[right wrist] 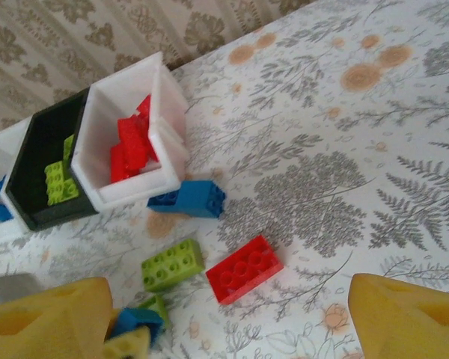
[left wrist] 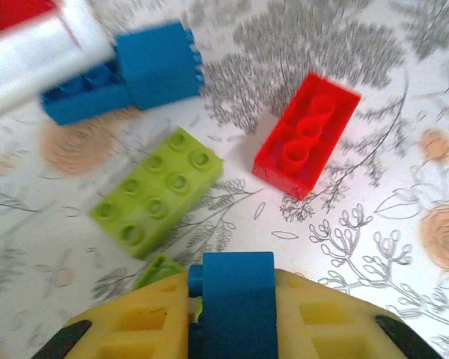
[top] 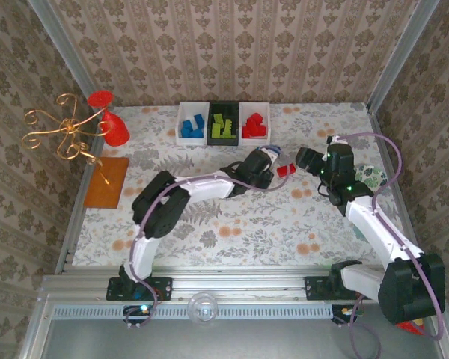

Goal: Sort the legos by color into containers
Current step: Place the lego in the container.

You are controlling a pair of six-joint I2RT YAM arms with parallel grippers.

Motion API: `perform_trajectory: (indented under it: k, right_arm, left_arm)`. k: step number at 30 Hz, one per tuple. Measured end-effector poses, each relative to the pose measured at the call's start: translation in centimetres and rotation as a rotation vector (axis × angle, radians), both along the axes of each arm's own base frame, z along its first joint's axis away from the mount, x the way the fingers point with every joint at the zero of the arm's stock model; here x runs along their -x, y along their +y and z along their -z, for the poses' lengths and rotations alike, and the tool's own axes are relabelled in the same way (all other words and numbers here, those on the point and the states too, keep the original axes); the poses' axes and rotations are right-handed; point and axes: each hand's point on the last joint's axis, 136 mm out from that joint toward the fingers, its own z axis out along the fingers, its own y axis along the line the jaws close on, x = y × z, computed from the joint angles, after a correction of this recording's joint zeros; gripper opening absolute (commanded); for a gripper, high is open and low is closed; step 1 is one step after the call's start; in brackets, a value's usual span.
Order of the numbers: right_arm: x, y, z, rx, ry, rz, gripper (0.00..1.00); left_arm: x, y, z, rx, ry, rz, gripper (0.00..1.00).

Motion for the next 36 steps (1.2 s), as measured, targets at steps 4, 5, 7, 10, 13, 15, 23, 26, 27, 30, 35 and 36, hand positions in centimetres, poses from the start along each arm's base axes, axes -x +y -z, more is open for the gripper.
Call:
perform_trajectory:
  k: [4,5,7,10,13,15,23,26,27,30,35,36]
  right_arm:
    - [0.7,3.9,0.0,0.021,-0.003,-0.162,0.91]
    - [1.0,5.4,-0.1,0.033,-0.013,-0.222,0.91]
    - [1.3,8.1,-0.5,0.052,-0.043,-0.329,0.91]
    - [1.4,12.0,-0.9,0.067,-0.095,-0.473,0.91]
    - [0.8,15.1,-1.0,0.087,-0.14,-0.578,0.91]
    - [0.2,17.0,-0.9,0.104,-0.168,-0.635,0.91]
    - [-3.1,24.3,-1.7,0.164,-0.292,-0.775,0.91]
    - [-4.0,25.7,-2.2,0.183,-0.339,-0.779,0.91]
    - [-4.3,26.1,-2.3,0.187,-0.353,-0.777,0.91]
    - [-5.1,26.8,-2.5,0.201,-0.387,-0.761,0.91]
    - [-5.7,26.8,-2.7,0.227,-0.405,-0.722,0.91]
    - [-5.9,26.6,-2.8,0.234,-0.404,-0.707,0.91]
  left_arm:
    - [-1.8,3.3,-5.9,0.119,-0.077,-0.063,0.2]
    - [-2.5,4.5,-7.3,0.145,-0.097,-0.087,0.2]
    - [-3.8,6.9,-9.4,0.185,-0.13,-0.138,0.2]
    - [-5.9,10.7,-11.0,0.221,-0.161,-0.223,0.21]
    - [-7.6,14.2,-10.9,0.231,-0.159,-0.3,0.21]
    - [-8.7,16.1,-10.4,0.228,-0.147,-0.343,0.21]
    - [-13.3,23.2,-8.8,0.225,-0.119,-0.495,0.21]
    - [-15.6,25.0,-7.2,0.218,-0.086,-0.541,0.24]
    - [-16.3,25.3,-6.7,0.216,-0.075,-0.549,0.24]
    - [-18.7,25.9,-5.1,0.209,-0.043,-0.566,0.25]
    - [-22.0,25.7,-2.7,0.204,0.004,-0.563,0.28]
    - [-22.6,25.6,-2.4,0.205,0.012,-0.561,0.31]
